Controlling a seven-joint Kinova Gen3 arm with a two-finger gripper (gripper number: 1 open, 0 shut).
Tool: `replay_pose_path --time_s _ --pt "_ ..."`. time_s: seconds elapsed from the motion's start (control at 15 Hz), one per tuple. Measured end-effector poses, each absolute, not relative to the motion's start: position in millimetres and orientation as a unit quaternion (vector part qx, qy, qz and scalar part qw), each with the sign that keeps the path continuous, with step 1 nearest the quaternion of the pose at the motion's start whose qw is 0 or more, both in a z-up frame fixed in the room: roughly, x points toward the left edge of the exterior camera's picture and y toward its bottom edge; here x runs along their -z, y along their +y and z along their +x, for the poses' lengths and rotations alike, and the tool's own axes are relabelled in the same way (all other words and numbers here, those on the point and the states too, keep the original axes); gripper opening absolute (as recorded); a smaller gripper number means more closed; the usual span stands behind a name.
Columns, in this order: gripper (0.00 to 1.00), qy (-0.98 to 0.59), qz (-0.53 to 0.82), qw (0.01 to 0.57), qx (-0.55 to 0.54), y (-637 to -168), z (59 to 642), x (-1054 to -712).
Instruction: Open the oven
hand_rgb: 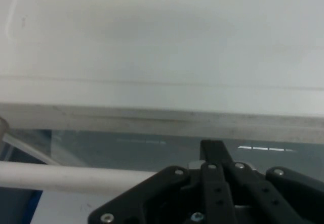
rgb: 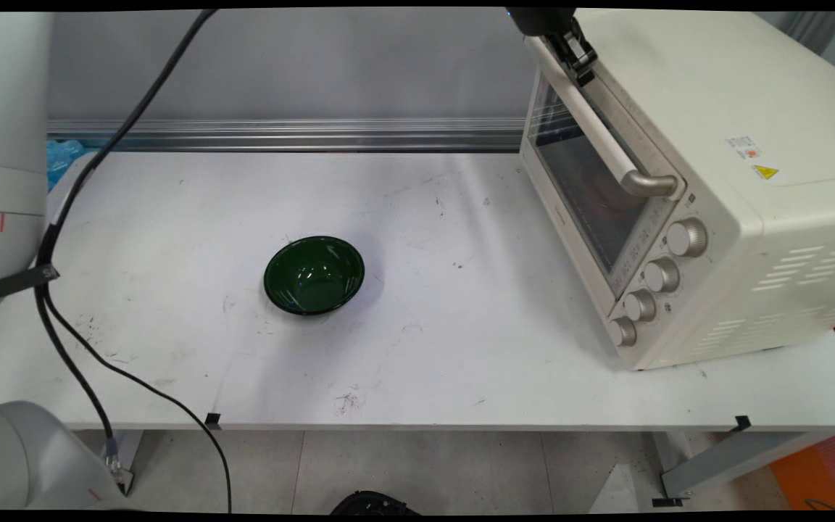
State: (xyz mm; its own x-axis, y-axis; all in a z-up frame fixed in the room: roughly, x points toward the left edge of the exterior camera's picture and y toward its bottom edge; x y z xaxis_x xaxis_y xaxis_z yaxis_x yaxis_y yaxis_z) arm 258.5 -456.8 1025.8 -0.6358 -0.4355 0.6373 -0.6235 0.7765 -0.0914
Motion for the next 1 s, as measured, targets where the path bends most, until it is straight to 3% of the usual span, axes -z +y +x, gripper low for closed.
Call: replay_pose_path --time_s 1.0 --pt "0.0 -0.897 0.316 0.275 -0.14 -456 275 -1003"
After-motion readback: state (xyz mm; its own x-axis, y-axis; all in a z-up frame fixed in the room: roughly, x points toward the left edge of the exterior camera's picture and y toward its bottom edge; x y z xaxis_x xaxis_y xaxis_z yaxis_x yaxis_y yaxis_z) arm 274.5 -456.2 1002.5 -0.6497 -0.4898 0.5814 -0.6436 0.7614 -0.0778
